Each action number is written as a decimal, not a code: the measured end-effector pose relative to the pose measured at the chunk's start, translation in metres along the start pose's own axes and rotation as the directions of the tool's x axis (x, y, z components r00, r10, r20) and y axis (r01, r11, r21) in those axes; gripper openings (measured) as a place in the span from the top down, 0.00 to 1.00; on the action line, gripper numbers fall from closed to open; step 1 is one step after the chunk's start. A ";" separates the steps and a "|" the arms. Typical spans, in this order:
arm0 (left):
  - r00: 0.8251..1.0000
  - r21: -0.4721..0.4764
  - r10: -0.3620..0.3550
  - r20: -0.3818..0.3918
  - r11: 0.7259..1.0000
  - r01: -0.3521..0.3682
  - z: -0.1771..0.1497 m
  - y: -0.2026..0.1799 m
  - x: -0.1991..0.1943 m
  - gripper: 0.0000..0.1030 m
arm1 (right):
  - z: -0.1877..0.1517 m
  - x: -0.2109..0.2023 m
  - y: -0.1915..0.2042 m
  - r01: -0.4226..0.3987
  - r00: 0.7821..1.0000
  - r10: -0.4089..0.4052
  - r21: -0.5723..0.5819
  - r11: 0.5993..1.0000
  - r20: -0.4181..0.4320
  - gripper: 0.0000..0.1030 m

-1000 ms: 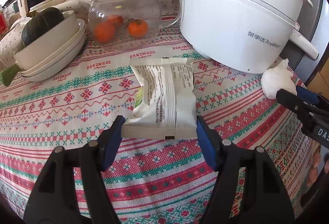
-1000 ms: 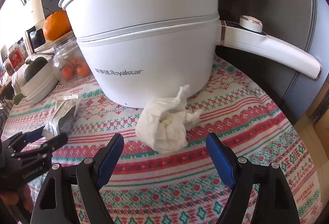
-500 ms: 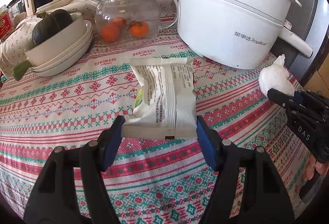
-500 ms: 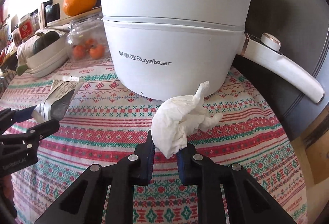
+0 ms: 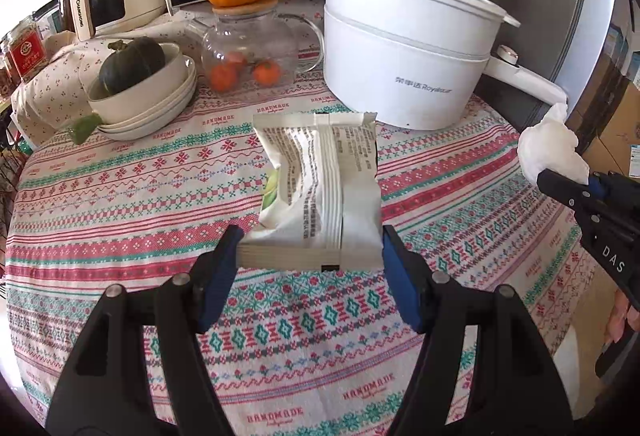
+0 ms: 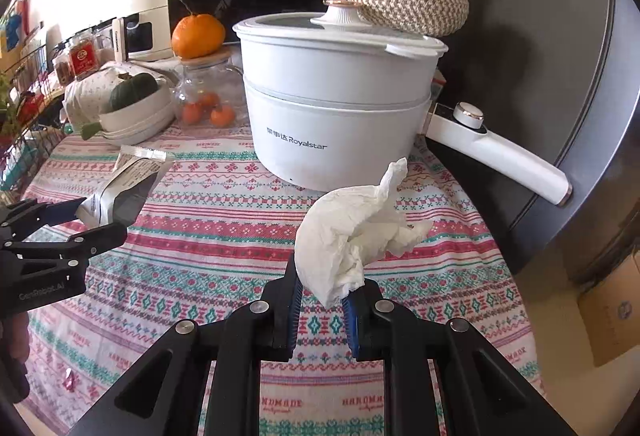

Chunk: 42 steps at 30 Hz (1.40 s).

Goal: Collect trash
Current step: 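Grasp the white snack packet with the left gripper while the right gripper grasps the crumpled tissue, then carry the packet and tissue over the bin and open both grippers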

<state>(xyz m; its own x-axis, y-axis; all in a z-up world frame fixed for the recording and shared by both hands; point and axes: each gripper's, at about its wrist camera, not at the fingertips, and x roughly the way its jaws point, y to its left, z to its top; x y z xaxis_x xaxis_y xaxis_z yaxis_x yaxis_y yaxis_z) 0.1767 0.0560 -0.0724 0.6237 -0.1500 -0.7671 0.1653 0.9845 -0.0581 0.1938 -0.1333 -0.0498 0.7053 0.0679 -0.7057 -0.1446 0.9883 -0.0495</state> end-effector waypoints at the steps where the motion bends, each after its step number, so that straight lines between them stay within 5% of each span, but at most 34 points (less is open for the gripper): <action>1: 1.000 0.003 -0.004 0.005 1.000 0.004 -0.003 -0.002 -0.010 0.33 | -0.002 -0.010 -0.001 -0.002 1.000 0.002 0.000 1.000 0.004 0.82; 19: 0.995 0.071 -0.083 0.052 0.994 0.080 -0.049 -0.050 -0.120 0.33 | -0.053 -0.148 -0.007 -0.038 0.999 0.038 0.004 0.999 0.028 0.82; 34: 0.975 0.056 -0.208 -0.072 0.976 0.212 -0.112 -0.098 -0.143 0.33 | -0.112 -0.195 -0.030 -0.112 0.992 0.117 0.099 0.989 -0.044 0.82; 42: 0.960 0.175 -0.241 -0.143 0.949 0.264 -0.144 -0.134 -0.142 0.33 | -0.140 -0.206 -0.040 -0.144 0.984 0.153 0.090 0.985 -0.096 0.81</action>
<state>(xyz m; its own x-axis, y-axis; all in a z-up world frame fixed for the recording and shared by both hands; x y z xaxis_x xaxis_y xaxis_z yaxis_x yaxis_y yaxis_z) -0.0445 -0.0420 -0.0476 0.4493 -0.3679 -0.8141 0.4549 0.8785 -0.1460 -0.0428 -0.2056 -0.0013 0.6050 0.2043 -0.7695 -0.1818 0.9764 0.1164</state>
